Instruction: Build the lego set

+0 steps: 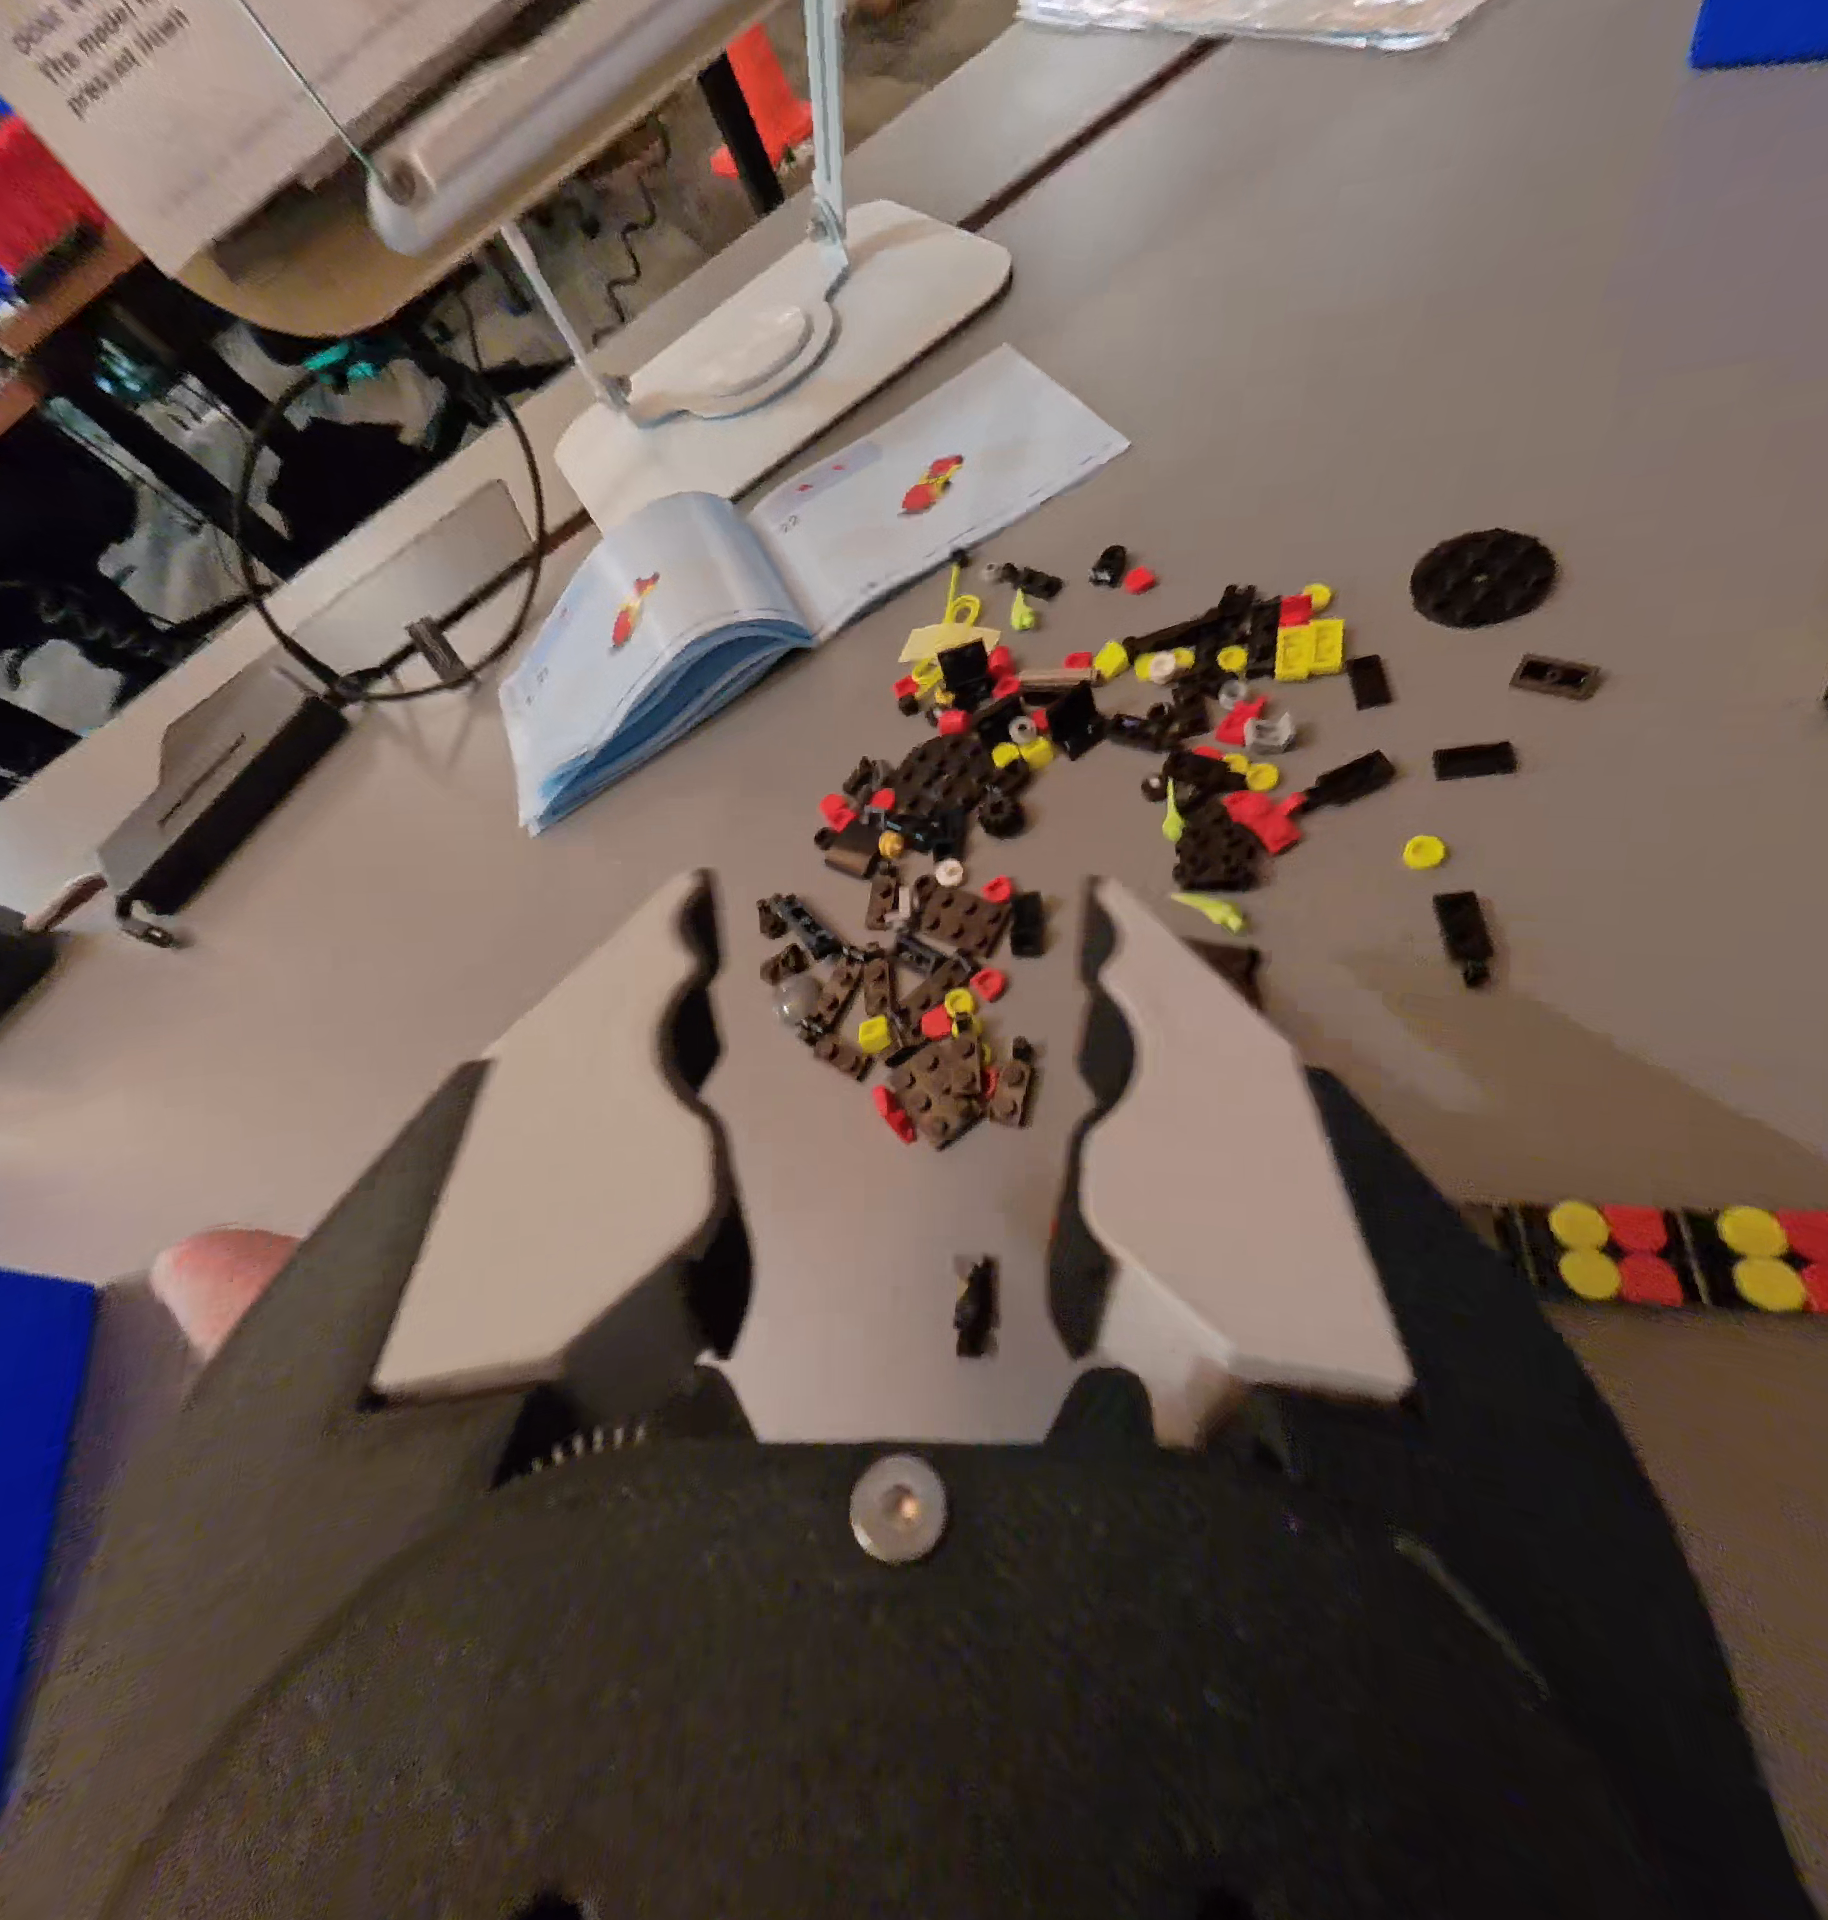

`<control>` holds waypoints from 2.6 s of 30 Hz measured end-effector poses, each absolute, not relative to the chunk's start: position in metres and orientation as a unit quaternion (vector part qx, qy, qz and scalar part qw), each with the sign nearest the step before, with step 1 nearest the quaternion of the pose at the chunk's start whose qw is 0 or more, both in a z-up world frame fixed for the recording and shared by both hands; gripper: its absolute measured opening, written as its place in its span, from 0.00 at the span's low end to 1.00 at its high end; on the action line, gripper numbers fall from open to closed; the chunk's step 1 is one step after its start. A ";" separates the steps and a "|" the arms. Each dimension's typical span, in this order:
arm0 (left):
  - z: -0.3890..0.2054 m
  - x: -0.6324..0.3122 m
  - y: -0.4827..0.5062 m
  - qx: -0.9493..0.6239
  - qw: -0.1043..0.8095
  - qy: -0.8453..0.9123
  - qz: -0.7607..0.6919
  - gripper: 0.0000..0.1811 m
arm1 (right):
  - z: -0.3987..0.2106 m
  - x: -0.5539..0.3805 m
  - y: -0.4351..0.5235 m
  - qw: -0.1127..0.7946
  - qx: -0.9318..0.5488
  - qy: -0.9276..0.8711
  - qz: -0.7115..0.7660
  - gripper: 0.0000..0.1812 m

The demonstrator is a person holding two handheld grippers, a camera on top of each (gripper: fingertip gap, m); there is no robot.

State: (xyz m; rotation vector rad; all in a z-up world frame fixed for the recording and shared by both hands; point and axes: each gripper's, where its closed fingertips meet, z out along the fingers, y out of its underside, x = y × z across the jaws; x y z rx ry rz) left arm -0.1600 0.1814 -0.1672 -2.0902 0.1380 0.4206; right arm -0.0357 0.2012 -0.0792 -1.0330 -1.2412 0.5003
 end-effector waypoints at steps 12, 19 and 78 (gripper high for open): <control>-0.177 -0.169 0.152 -0.878 0.458 -0.001 0.138 0.17 | -0.081 -0.057 0.200 0.656 -0.468 -0.529 0.266 0.43; -0.166 -0.167 0.150 -0.876 0.470 -0.041 0.099 0.00 | -0.128 -0.048 0.229 0.548 -0.604 -0.541 0.204 0.00; -0.179 -0.101 0.200 -0.841 0.532 0.013 -0.097 0.00 | -0.147 0.048 0.266 0.415 -0.731 -0.383 0.384 0.16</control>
